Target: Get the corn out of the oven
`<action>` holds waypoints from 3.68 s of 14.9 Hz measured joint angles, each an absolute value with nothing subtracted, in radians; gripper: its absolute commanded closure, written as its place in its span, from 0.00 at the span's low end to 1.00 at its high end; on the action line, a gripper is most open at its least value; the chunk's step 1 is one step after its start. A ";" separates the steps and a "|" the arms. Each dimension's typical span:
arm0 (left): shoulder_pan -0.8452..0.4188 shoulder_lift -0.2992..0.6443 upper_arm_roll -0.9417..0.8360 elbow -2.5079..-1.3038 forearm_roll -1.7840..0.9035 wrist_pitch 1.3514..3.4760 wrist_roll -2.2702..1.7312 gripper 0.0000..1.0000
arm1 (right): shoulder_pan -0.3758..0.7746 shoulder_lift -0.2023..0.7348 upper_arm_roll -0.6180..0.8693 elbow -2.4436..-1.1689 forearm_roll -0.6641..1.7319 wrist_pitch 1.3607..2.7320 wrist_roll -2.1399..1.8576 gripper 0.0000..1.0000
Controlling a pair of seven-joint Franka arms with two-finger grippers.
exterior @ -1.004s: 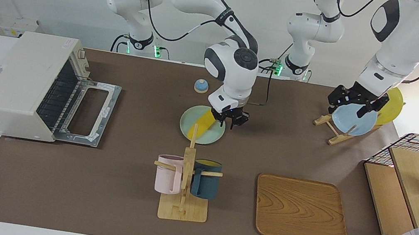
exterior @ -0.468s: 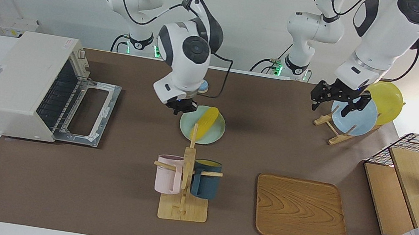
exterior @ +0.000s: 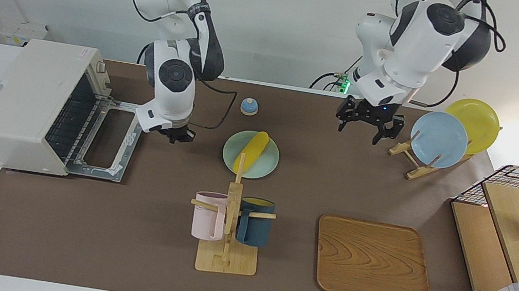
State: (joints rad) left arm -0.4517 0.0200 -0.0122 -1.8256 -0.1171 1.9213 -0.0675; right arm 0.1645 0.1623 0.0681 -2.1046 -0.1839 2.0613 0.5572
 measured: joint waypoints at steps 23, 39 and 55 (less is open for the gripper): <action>-0.779 0.393 -0.011 -1.826 -0.273 2.250 -0.108 0.00 | 0.008 -0.016 0.103 -2.200 -0.381 2.044 0.252 1.00; -0.792 0.419 -0.001 -1.848 -0.273 2.302 -0.118 0.84 | -0.204 -0.132 0.080 -2.137 -0.277 1.979 -0.105 0.75; -0.376 0.326 0.080 -1.651 -0.181 2.037 -0.115 0.95 | -0.128 -0.085 0.121 -1.768 -0.010 1.579 -0.078 0.00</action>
State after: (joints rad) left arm -0.3759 0.3261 0.0802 -1.6513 -0.1812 2.0371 -0.1150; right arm -0.1277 -0.0849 0.1214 -1.7684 -0.0096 1.5792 -0.0780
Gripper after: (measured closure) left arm 0.454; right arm 0.163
